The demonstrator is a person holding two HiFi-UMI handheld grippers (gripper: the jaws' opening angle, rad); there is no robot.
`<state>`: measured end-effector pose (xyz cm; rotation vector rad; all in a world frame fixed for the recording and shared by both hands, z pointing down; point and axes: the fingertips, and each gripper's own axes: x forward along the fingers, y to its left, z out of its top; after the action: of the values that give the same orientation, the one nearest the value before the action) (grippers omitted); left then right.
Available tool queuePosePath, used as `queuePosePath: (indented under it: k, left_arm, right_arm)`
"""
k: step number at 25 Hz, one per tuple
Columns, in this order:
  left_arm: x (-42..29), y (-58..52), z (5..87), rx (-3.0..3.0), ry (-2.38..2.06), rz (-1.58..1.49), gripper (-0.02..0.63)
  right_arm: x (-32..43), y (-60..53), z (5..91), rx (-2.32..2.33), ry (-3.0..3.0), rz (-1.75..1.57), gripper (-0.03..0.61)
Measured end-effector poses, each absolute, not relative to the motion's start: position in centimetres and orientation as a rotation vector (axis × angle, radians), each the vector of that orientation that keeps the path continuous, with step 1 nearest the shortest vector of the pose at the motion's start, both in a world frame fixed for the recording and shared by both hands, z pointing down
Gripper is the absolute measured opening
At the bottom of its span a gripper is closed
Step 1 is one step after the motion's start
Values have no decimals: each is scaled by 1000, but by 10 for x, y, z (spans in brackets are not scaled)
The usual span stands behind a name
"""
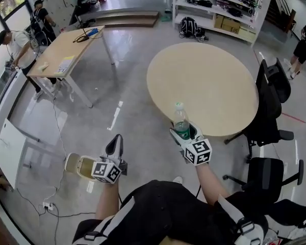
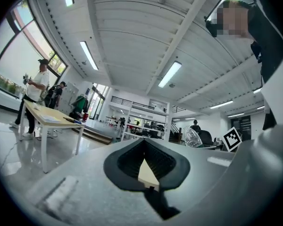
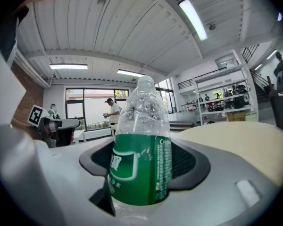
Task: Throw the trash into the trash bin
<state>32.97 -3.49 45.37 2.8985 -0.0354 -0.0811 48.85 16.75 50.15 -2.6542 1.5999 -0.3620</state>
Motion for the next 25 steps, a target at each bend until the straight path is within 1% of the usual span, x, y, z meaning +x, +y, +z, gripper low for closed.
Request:
queuePosePath:
  k: [6, 10, 17, 25]
  left_arm:
    - [244, -105, 445, 2893, -273, -138, 3]
    - [174, -145, 454, 2848, -488, -177, 3]
    - [69, -179, 477, 2773, -709, -209, 3]
    - [-75, -215, 493, 2703, -990, -212, 3]
  right_arm:
    - [431, 69, 504, -2558, 1834, -397, 327]
    - [377, 20, 504, -2470, 1996, -403, 328]
    - [289, -55, 506, -2328, 2254, -404, 328]
    - [163, -140, 525, -2078, 2475, -411, 328]
